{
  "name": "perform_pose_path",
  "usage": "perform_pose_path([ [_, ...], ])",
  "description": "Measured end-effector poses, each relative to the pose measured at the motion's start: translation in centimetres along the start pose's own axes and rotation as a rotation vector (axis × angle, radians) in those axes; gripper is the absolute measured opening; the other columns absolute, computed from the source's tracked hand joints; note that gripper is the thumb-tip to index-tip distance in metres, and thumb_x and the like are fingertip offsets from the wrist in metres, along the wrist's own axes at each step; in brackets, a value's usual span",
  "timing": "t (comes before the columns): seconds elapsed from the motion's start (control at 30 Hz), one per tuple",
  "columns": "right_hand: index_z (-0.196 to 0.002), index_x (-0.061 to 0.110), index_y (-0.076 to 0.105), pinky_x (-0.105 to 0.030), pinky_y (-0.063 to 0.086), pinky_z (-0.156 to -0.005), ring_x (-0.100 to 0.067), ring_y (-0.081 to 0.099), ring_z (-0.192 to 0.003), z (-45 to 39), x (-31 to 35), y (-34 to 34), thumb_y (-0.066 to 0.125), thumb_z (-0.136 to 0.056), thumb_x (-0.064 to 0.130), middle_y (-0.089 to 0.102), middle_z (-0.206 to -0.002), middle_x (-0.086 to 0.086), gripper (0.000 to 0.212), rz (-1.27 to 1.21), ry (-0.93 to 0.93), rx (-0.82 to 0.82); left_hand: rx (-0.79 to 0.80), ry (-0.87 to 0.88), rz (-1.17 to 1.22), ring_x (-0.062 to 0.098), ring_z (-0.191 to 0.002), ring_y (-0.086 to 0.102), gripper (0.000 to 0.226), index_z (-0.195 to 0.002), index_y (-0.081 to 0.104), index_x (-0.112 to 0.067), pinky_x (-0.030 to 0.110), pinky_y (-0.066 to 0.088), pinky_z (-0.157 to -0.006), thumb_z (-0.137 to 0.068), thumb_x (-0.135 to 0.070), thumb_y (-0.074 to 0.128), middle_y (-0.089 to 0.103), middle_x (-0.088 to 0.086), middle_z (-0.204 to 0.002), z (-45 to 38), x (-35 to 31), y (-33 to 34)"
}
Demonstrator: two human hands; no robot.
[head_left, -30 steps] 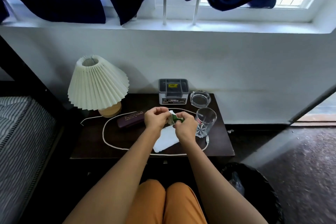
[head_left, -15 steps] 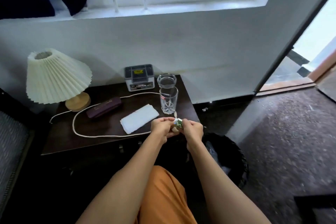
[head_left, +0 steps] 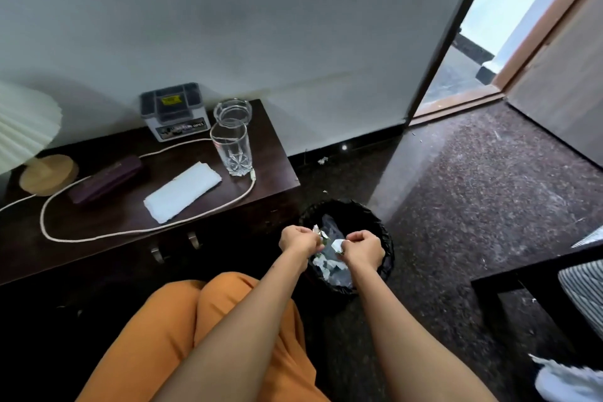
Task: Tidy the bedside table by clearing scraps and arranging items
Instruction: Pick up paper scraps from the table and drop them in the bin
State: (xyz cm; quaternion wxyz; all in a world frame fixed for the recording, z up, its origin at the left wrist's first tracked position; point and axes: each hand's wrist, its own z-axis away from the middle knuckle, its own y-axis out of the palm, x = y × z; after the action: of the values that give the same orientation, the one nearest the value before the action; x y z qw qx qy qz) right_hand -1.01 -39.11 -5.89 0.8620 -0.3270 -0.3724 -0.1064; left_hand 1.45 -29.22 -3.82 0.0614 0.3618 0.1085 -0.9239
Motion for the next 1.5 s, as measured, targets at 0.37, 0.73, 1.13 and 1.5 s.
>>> perform_pose_path([
  [0.37,-0.093,0.010,0.073,-0.034,0.054,-0.084,-0.029,0.065,-0.097,-5.3,-4.2,0.2,0.056,-0.086,0.003,0.068,-0.100,-0.016,0.020,-0.136,0.267,0.020,0.176,-0.095,-0.080,0.024,-0.076,0.054,0.028,-0.060,0.052,-0.008,0.036,0.051,-0.083,-0.078,0.013,0.052,0.055,0.010,-0.070,-1.5,2.2,3.2],
  [0.73,-0.126,0.007,0.055,-0.034,0.052,-0.076,-0.027,0.054,-0.081,-6.0,-4.1,-0.9,0.039,-0.094,0.000,0.053,-0.091,-0.010,0.037,-0.215,0.310,0.112,0.296,-0.095,0.003,0.015,-0.062,0.042,0.029,-0.076,0.052,-0.008,0.033,0.047,-0.078,-0.093,0.010,0.036,0.042,0.007,-0.070,-1.0,0.8,4.5],
  [1.13,-0.108,0.006,0.066,-0.031,0.052,-0.056,-0.027,0.055,-0.074,-2.9,-2.9,0.2,0.041,-0.091,-0.002,0.064,-0.100,-0.016,0.031,-0.171,0.252,0.093,0.108,-0.010,0.043,0.016,-0.057,0.035,0.039,-0.059,0.038,-0.020,0.033,0.041,-0.063,-0.089,0.004,0.035,0.034,0.002,-0.066,-1.7,0.8,-0.4],
  [1.5,-0.098,0.011,0.065,-0.034,0.050,-0.056,-0.023,0.055,-0.062,4.6,1.9,6.2,0.045,-0.093,0.011,0.057,-0.074,-0.009,0.020,-0.077,0.065,0.244,-0.110,0.096,0.164,0.025,-0.076,0.052,0.020,-0.070,0.051,-0.020,0.034,0.045,-0.070,-0.084,-0.009,0.041,0.056,0.007,-0.086,-2.4,-0.8,-12.1],
])
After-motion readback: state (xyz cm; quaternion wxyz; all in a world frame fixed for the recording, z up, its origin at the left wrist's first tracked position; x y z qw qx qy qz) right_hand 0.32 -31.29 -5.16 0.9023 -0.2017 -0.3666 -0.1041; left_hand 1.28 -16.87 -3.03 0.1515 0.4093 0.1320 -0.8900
